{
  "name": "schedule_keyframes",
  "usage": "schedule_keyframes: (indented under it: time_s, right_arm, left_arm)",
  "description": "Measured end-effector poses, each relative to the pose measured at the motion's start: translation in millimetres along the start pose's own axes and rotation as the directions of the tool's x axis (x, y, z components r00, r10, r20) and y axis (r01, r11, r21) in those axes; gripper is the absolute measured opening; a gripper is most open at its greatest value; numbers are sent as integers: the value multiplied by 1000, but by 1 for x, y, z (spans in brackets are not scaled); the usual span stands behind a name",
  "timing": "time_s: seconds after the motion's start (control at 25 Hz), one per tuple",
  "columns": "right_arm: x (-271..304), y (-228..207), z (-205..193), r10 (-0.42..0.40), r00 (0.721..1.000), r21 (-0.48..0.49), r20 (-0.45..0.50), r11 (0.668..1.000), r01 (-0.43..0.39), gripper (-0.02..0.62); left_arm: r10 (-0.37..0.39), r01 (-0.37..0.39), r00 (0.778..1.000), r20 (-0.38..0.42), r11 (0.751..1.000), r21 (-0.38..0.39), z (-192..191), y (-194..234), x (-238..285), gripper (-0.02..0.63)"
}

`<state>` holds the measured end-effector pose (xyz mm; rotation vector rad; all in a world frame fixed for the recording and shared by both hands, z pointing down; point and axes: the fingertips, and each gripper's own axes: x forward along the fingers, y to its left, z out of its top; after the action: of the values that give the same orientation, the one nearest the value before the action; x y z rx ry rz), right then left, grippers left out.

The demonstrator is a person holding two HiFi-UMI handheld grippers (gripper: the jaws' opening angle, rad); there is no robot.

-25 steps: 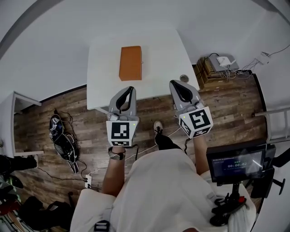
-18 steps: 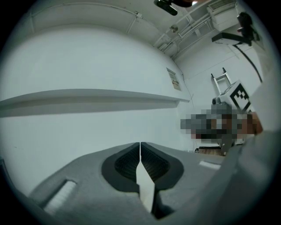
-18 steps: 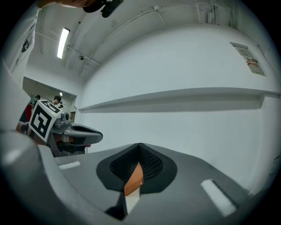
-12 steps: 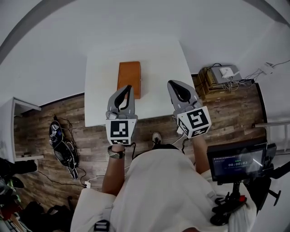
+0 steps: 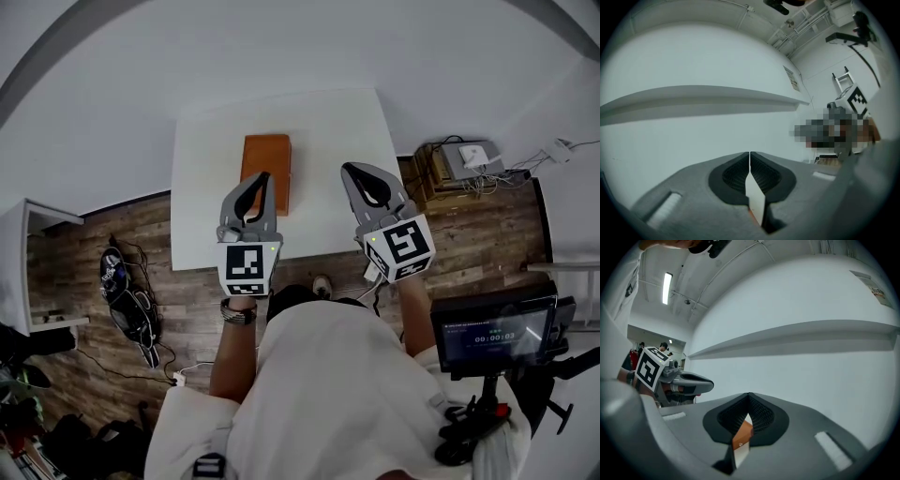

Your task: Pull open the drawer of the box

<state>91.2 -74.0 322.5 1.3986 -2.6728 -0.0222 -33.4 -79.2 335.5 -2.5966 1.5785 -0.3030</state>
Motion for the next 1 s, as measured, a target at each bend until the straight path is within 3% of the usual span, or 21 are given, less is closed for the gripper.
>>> schedule_keyframes:
  time_s: [0.68, 1.0]
  right_arm:
    - [10, -4, -12, -9, 998, 32, -62, 999, 11, 2]
    - [44, 28, -36, -19, 990, 12, -136, 1000, 21, 25]
  left_arm:
    - [-28, 29, 998, -59, 1000, 7, -16, 6, 6, 12]
    - [-66, 65, 992, -110, 998, -16, -56, 46, 0, 14]
